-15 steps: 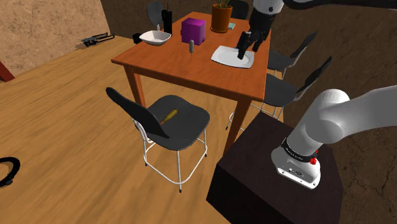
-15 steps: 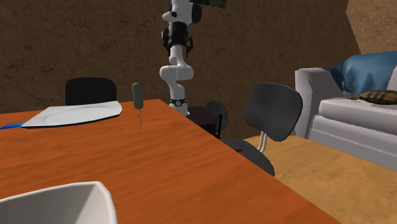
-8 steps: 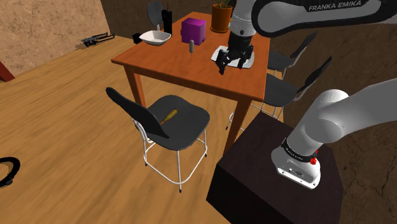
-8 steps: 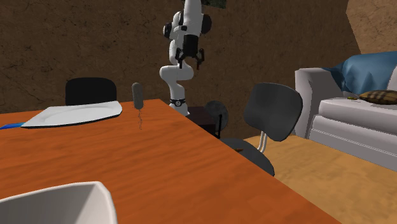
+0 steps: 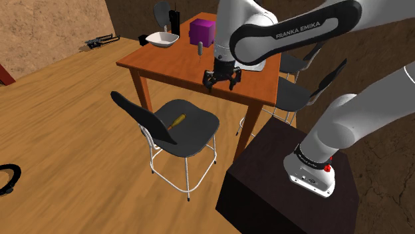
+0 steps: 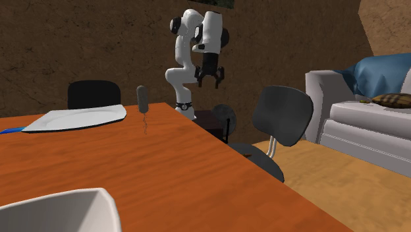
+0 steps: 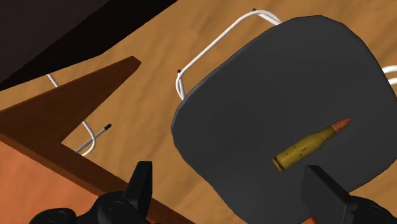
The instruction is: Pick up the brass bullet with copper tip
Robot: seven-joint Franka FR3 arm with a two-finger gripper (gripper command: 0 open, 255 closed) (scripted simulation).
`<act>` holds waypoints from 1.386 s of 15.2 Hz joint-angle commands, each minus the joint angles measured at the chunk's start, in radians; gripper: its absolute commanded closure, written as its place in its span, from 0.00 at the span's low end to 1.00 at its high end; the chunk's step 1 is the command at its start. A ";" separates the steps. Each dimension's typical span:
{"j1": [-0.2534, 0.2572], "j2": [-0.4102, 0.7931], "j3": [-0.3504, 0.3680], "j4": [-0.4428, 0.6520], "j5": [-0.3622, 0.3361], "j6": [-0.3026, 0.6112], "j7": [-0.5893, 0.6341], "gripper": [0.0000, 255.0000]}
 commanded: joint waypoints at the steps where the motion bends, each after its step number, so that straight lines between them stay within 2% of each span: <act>1: -0.016 0.075 0.036 0.021 -0.011 0.045 0.097 0.00; 5: -0.043 0.245 0.094 0.089 -0.066 0.118 0.291 0.00; 9: -0.051 0.426 0.120 0.181 -0.154 0.170 0.492 0.00; 15: 0.002 0.693 0.080 0.361 -0.274 0.207 0.755 0.00; 21: 0.076 0.940 0.006 0.582 -0.321 0.213 0.941 0.00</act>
